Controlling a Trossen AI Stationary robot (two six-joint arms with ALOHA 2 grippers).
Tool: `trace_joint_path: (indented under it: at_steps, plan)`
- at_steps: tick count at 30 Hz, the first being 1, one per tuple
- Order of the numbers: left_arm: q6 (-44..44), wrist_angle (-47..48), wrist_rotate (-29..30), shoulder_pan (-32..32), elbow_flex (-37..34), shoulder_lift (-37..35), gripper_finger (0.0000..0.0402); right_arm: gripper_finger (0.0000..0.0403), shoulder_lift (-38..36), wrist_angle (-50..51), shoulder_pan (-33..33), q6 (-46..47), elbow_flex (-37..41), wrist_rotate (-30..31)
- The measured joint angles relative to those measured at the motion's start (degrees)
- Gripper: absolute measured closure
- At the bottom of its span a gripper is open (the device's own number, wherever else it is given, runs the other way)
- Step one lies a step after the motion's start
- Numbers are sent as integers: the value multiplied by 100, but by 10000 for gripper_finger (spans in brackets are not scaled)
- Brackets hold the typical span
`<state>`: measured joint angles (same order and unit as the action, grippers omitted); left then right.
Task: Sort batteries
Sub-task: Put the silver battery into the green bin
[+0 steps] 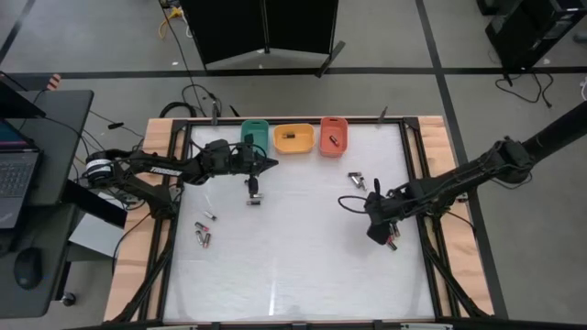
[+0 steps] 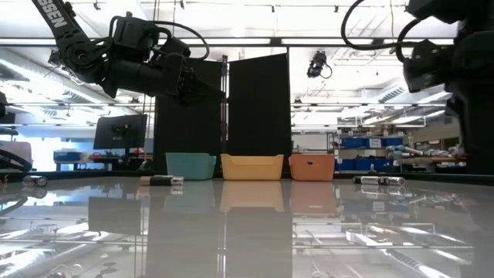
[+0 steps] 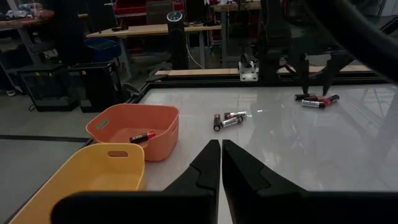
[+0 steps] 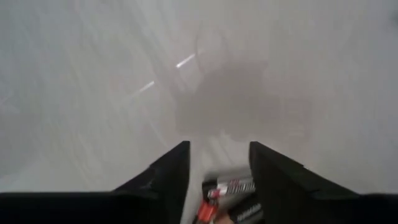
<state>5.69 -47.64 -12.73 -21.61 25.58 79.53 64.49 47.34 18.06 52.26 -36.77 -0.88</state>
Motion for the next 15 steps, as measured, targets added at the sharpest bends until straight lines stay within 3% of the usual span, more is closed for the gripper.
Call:
trace_joint_path:
  at_steps: [9, 15]
  plan:
    - [0, 0, 0, -2, 0, 0, 379, 101, 4, 352, 496, 177, 0, -70]
    - [0, 0, 1, -1, 0, 0, 379, 57, 7, 482, 622, 163, 0, 118]
